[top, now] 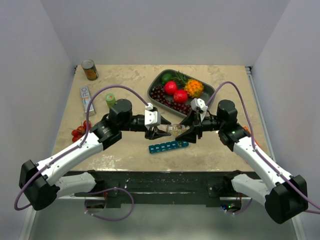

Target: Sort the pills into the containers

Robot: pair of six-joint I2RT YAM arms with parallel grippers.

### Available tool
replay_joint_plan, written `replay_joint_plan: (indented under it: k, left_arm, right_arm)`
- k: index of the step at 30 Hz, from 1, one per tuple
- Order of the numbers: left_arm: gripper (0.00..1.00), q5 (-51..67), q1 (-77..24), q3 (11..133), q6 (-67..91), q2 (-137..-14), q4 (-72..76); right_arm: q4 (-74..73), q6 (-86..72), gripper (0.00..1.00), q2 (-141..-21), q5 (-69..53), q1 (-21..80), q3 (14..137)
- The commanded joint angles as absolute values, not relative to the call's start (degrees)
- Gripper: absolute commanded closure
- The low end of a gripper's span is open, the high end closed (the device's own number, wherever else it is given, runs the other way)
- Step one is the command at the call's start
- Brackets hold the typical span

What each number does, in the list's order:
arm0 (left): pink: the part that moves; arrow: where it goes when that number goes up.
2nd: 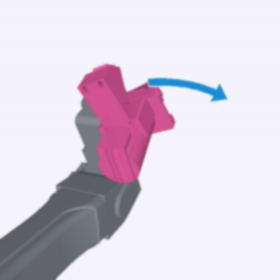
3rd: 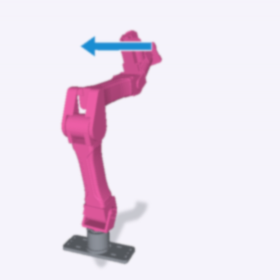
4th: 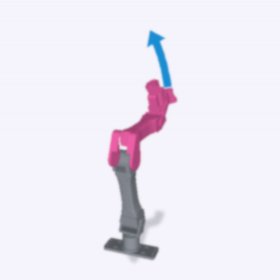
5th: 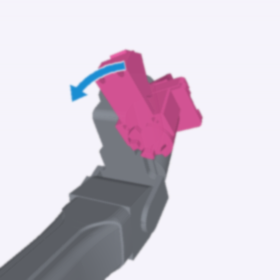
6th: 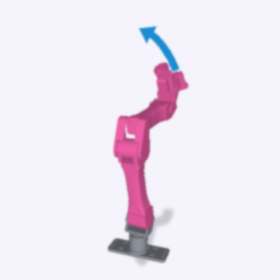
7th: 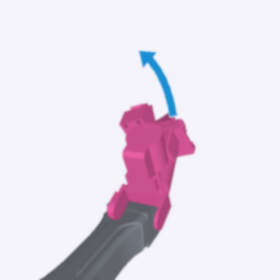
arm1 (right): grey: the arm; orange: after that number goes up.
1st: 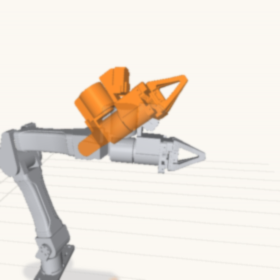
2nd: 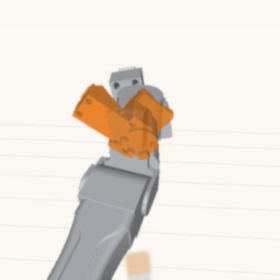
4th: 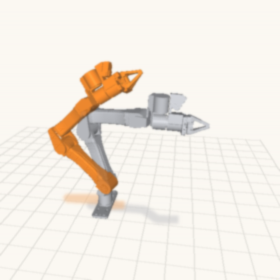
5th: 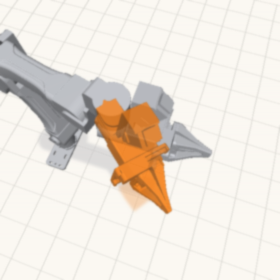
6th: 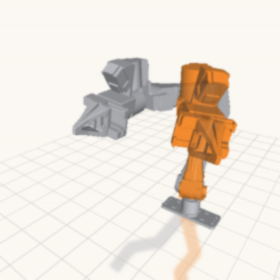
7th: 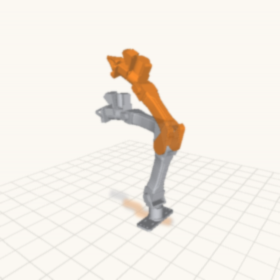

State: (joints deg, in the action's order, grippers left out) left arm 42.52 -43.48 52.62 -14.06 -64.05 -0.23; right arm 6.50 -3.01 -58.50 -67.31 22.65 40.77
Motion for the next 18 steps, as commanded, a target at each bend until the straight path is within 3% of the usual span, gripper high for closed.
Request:
replay_joint_plan:
  k: [1,8,18]
  left_arm:
    - [1.00,40.26,-43.59,54.49,-14.33,-63.54,0.09]
    - [1.00,39.29,-43.59,54.06,-12.75,-63.02,0.61]
    - [1.00,39.38,-43.51,51.59,-6.95,-61.44,7.47]
  right_arm:
    - [7.21,-5.36,0.54,-57.92,-68.29,22.59,41.31]
    - [6.68,-4.75,0.44,-57.92,-68.38,22.76,41.22]
    - [6.15,-4.13,0.38,-58.01,-68.47,23.03,41.22]
